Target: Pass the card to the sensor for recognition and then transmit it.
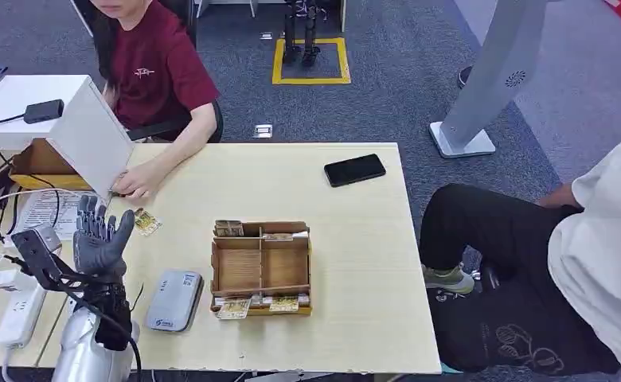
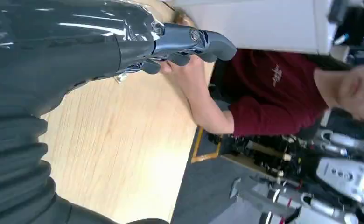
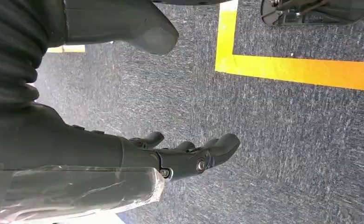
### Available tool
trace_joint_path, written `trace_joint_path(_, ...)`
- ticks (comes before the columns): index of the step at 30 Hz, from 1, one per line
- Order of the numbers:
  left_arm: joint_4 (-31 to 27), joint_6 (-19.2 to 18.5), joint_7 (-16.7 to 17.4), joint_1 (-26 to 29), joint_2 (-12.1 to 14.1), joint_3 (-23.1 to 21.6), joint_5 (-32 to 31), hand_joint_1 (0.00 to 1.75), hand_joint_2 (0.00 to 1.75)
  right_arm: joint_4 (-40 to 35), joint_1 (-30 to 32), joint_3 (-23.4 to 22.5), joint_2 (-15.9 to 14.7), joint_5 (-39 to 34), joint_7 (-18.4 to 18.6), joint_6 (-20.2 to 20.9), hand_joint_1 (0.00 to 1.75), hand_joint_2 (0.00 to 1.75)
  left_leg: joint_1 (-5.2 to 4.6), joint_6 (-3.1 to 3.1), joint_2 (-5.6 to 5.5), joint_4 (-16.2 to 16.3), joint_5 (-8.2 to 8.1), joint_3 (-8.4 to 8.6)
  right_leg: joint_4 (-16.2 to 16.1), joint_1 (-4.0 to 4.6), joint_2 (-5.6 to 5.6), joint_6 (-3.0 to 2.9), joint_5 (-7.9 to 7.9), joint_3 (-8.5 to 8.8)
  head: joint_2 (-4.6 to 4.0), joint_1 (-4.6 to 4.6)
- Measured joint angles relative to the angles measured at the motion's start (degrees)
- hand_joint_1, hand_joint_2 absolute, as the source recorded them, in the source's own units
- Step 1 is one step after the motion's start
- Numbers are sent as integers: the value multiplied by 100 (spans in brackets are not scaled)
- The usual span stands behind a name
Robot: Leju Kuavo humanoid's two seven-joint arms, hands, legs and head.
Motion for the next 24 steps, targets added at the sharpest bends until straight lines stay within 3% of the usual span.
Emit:
trace_joint_path(7,-393,-491,-102,269,258,-220,-454,0,175,2,2,-15,-2,9,-30,37,0,175,0,0,-1,0,0,1,0,0,0,0,0,1,0,0)
trace_joint_path(12,-583,-561,-116,393,378,-338,-566,0,175,2,3,-52,-9,-19,-37,61,0,175,0,0,-1,0,0,1,0,0,0,0,0,1,0,0)
trace_joint_path(16,-755,-832,-133,524,470,-415,-1032,0,175,0,28,-364,-9,-807,-29,430,0,175,0,0,-1,0,0,0,0,0,0,0,0,1,0,2)
trace_joint_path(20,-905,-859,-306,623,594,-597,-1869,0,175,2,92,-805,-9,-1113,239,695,0,175,0,0,-2,0,0,-2,0,0,-1,0,0,-3,0,0)
trace_joint_path(24,-837,-1066,-520,383,695,-943,-2668,0,175,0,21,-1148,67,-1553,919,1194,0,175,0,4,-7,1,9,-7,-1,1,-7,4,3,-14,0,2)
